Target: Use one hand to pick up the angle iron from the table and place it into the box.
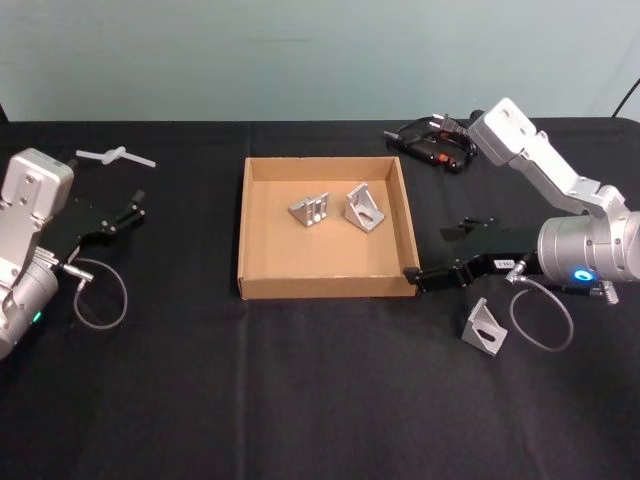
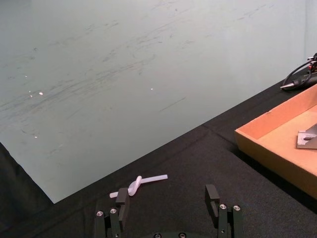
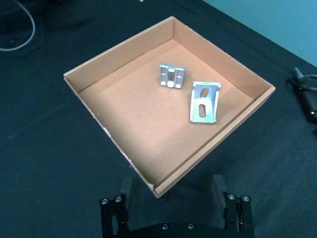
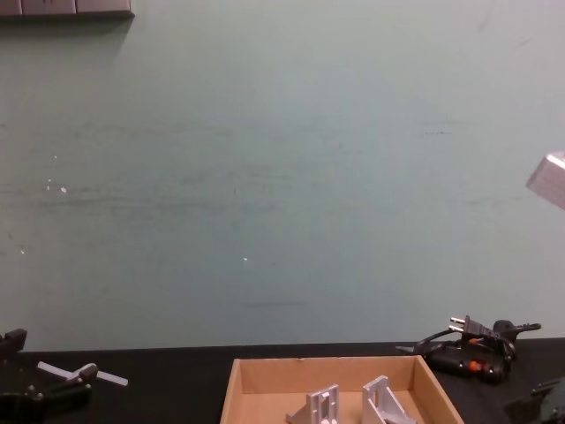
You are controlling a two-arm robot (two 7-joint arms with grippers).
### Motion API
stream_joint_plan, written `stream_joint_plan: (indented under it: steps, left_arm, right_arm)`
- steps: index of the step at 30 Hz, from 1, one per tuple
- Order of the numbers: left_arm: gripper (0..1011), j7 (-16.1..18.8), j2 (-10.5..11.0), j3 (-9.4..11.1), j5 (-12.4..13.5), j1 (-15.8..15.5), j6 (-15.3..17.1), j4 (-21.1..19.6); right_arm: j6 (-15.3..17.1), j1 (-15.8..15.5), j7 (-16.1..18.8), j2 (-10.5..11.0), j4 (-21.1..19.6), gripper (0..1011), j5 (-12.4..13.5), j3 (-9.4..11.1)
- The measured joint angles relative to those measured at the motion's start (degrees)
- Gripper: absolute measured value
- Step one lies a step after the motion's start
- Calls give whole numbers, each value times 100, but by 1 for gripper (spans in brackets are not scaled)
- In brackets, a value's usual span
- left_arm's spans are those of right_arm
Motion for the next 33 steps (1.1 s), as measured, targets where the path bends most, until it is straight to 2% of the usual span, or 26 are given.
stream_joint_plan:
  steps: [15,23,33]
  left_arm:
    - [1005,0,0,0,0,0,0,0]
    - [1005,0,0,0,0,0,0,0]
    - [1004,0,0,0,0,0,0,0]
  right_arm:
    - [-32,186,250,330,92,1000,149,-204]
    - [83,257,312,454,50,1000,238,-300]
    - [859,244,-23,580,-355,1000,341,-310]
